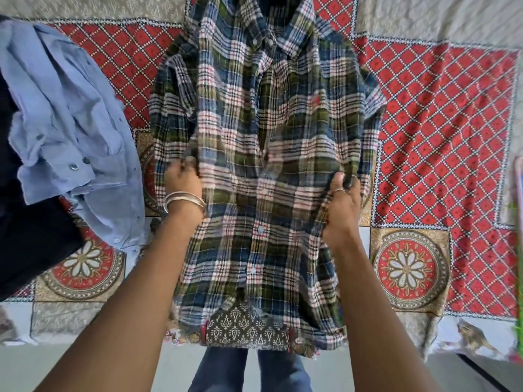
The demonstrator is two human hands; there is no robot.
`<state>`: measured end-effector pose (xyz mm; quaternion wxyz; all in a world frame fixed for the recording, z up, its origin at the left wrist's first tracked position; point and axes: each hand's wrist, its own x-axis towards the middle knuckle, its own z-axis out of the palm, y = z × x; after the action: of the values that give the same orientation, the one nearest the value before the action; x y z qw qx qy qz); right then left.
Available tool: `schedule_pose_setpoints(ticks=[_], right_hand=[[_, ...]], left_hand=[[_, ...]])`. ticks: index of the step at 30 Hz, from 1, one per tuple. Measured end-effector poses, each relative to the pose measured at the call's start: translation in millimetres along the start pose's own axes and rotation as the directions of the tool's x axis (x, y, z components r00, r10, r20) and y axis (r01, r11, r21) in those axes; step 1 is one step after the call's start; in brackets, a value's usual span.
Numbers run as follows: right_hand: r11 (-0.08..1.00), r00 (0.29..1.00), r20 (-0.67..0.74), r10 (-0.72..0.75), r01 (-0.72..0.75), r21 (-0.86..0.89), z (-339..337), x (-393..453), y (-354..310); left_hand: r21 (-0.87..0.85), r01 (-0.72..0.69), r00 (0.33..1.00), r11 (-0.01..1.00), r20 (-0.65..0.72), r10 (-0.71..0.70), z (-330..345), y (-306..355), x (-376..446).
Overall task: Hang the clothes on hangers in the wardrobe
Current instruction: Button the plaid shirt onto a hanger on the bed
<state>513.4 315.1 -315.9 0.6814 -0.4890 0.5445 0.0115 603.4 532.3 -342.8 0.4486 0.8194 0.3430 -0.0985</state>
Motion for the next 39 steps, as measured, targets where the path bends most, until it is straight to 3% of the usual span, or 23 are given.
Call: schedule_pose_setpoints(ticks=[2, 4, 7, 10, 13, 14, 15, 16, 18, 19, 20, 21, 22, 23, 25, 29, 35, 39], right_hand=[[0.998, 1.000, -0.021, 0.017, -0.016, 0.058, -8.3, -0.3, -5.9], [0.998, 0.998, -0.058, -0.032, 0.028, -0.060, -21.4, 3.9, -6.6], [0.933, 0.988, -0.115, -0.106, 0.059, -0.356, -37.1, -9.2, -3.8], [0.652, 0.968, -0.208, -0.138, -0.069, -0.755, -56.6, -34.5, 20.7], [0.319, 0.940, -0.287, -0.183, -0.219, -0.922, -63.3, -60.9, 40.9], [0.231, 0.925, -0.262, -0.274, -0.201, -0.952, -59.7, -66.4, 44.0], [0.188, 0.899, -0.185, -0.397, -0.118, -0.975, -54.4, -68.7, 47.1], [0.157, 0.845, -0.052, -0.533, 0.039, -0.987, -45.7, -68.0, 50.4], [0.074, 0.716, 0.269, -0.645, 0.408, -0.910, -22.5, -69.1, 49.7], [0.085, 0.714, 0.382, -0.586, 0.523, -0.848, -12.1, -64.9, 51.8], [0.143, 0.750, 0.441, -0.492, 0.570, -0.809, -1.5, -59.7, 51.3], [0.190, 0.805, 0.442, -0.396, 0.542, -0.818, 5.5, -53.7, 56.9], [0.216, 0.854, 0.388, -0.347, 0.475, -0.853, 10.1, -47.5, 62.2], [0.219, 0.894, 0.310, -0.323, 0.390, -0.895, 13.2, -43.6, 66.0], [0.219, 0.948, 0.183, -0.261, 0.243, -0.945, 19.9, -35.8, 72.7], [0.105, 0.969, 0.123, -0.214, 0.149, -0.983, 26.9, -26.3, 78.2], [0.106, 0.965, 0.078, -0.249, 0.108, -0.988, 28.9, -22.9, 86.7], [0.037, 0.970, 0.082, -0.228, 0.093, -0.995, 32.5, -24.3, 85.4]], left_hand=[[0.128, -0.004, 0.995, 0.992, -0.099, 0.017, -21.8, 4.0, 3.6], [0.353, -0.022, 0.987, 0.935, -0.139, 0.075, -42.7, 0.8, 3.2], [0.599, -0.069, 0.997, 0.798, 0.005, 0.083, -70.2, -21.0, -11.1], [0.725, 0.049, 0.999, 0.687, -0.034, -0.036, -82.3, -52.7, -28.5], [0.729, 0.131, 0.991, 0.672, -0.101, -0.084, -76.9, -72.4, -38.8], [0.717, 0.143, 0.989, 0.682, -0.121, -0.080, -74.3, -73.1, -39.7], [0.701, 0.151, 0.988, 0.697, -0.130, -0.083, -71.6, -71.0, -40.9], [0.707, 0.079, 0.994, 0.703, -0.112, 0.000, -66.5, -63.8, -45.4], [0.722, -0.288, 0.933, 0.629, 0.063, 0.354, -52.1, -52.0, -58.0], [0.653, -0.497, 0.850, 0.571, 0.235, 0.471, -41.0, -42.0, -66.9], [0.568, -0.607, 0.792, 0.555, 0.381, 0.477, -27.6, -26.2, -79.5], [0.467, -0.691, 0.719, 0.552, 0.521, 0.459, -14.4, -30.0, -82.1], [0.429, -0.702, 0.691, 0.569, 0.603, 0.398, -2.4, -28.8, -88.1], [0.413, -0.684, 0.696, 0.601, 0.616, 0.368, 7.0, -33.4, -87.3], [0.447, -0.575, 0.783, 0.686, 0.544, 0.302, 21.4, -44.2, -80.7], [0.439, -0.395, 0.891, 0.807, 0.397, 0.221, 34.9, -58.8, -73.0], [0.434, -0.262, 0.943, 0.862, 0.304, 0.133, 49.9, -56.9, -69.5], [0.397, -0.199, 0.946, 0.896, 0.317, 0.070, 52.8, -59.9, -68.8]])
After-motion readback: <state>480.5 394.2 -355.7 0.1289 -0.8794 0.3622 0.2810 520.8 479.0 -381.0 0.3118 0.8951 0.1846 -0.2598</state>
